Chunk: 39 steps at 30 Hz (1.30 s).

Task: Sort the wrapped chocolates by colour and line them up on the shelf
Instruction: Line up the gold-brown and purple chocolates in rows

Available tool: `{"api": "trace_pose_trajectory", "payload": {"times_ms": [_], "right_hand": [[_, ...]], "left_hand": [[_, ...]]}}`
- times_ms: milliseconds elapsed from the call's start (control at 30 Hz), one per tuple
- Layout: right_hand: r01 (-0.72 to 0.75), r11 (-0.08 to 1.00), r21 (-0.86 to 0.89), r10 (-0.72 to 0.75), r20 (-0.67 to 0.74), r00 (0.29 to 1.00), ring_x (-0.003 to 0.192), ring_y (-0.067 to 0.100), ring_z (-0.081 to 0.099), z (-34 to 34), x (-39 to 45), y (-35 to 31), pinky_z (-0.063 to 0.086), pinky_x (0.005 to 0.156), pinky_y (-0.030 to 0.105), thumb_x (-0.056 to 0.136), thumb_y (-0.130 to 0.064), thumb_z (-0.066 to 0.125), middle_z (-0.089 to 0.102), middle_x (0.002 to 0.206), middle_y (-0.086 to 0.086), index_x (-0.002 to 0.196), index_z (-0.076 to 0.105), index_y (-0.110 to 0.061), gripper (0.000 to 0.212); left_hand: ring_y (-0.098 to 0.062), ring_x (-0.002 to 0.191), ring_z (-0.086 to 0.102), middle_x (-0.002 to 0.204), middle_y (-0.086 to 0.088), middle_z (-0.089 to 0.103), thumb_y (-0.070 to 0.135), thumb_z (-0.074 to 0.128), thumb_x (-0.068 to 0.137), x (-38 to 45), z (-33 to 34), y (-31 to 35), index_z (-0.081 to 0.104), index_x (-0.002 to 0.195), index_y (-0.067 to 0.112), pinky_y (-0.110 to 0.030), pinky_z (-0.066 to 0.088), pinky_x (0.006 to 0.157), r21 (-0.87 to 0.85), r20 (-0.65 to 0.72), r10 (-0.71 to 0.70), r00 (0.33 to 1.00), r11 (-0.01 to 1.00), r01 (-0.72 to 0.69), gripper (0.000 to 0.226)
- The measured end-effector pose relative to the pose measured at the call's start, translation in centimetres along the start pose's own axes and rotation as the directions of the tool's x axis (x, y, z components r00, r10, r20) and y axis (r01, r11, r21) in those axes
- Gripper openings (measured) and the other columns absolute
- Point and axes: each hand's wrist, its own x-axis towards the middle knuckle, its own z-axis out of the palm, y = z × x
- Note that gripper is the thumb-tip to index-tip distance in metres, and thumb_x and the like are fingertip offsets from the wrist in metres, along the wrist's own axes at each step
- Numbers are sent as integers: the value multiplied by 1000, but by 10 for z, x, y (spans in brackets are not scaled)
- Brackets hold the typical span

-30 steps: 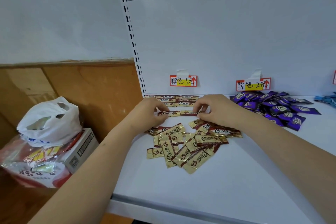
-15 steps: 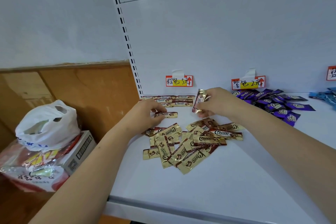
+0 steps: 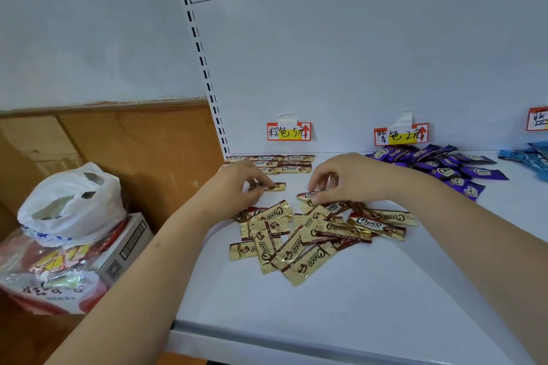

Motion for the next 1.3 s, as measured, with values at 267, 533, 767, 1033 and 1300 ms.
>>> {"api": "trace_pose_trajectory", "payload": {"times_ms": [267, 533, 767, 1033, 1300], "right_hand": [[8, 995, 97, -1, -69, 998, 76, -2, 59, 10, 9, 2, 50, 75, 19, 77, -34, 81, 67, 89, -11, 88, 66, -30, 19], [73, 995, -63, -89, -298, 951, 83, 4, 56, 22, 21, -2, 48, 75, 25, 86, -27, 70, 61, 86, -15, 90, 62, -31, 10], [6, 948, -318, -139, -397, 907, 103, 12, 51, 27, 29, -4, 47, 85, 33, 95, -35, 57, 56, 112, -9, 109, 64, -29, 17], [103, 947, -303, -152, -145, 978, 105, 7, 54, 19, 12, -3, 45, 94, 30, 96, -38, 53, 59, 111, -13, 110, 68, -30, 22], [120, 955, -272, -147, -82, 986, 122, 10, 44, 25, 14, -9, 31, 96, 22, 99, -45, 47, 53, 132, -6, 136, 55, -26, 43]], "left_hand": [[-19, 124, 37, 128, 6, 51, 52, 61, 90, 10, 1, -4, 64, 114, 38, -41, 32, 100, 170, 10, -149, 989, 975, 145, 28], [-7, 110, 53, 105, 20, 60, 40, 66, 89, 13, 4, -11, 65, 106, 37, -38, 38, 106, -8, -87, -112, 990, 994, 112, 18], [-12, 119, 44, 125, 8, 54, 35, 64, 90, 19, 7, -8, 62, 121, 34, -33, 36, 101, 80, -199, -104, 975, 989, 122, 31], [-7, 107, 50, 115, 12, 54, 13, 48, 94, 6, 8, -10, 69, 117, 29, -26, 45, 92, 5, -57, -48, 997, 999, 49, 35], [-8, 104, 50, 112, 13, 52, 8, 45, 94, 6, 7, -11, 68, 117, 29, -23, 42, 87, -38, -38, -58, 998, 998, 56, 39]]}}
